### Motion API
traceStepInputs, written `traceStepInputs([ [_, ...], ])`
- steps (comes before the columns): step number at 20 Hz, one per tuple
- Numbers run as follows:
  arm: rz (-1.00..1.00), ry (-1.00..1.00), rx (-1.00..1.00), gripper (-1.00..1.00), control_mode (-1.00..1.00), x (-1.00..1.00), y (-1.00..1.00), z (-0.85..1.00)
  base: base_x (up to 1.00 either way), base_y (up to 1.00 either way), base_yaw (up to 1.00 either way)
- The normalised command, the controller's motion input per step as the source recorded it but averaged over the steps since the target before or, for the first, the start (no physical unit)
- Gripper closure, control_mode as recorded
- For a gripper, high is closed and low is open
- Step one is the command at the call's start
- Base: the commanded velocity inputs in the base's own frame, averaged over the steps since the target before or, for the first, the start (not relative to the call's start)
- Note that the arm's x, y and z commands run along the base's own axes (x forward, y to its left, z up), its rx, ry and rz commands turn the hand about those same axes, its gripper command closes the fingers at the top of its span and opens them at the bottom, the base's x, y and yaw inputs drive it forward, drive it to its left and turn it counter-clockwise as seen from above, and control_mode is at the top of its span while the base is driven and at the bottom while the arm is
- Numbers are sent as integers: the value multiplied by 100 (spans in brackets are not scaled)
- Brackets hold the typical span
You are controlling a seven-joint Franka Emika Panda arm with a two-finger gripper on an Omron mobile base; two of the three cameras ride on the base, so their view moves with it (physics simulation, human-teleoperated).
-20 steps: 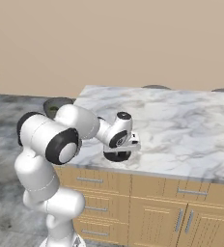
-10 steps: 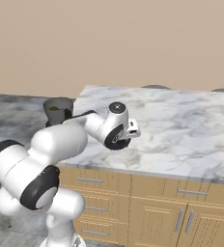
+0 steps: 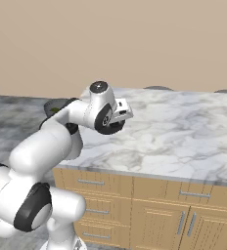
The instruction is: Grab the garlic and lime from the fridge, place them in the blender, close the lid, and turn on the blender to create a marinade.
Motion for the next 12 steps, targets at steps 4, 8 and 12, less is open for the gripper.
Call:
traceStepInputs([
  [4,0,7,-8,100,-100,0,34,100,0,0,0],
  [8,0,11,0,100,-100,1,14,94,0,0,0],
  [12,-4,5,3,100,-100,-3,3,46,0,0,0],
])
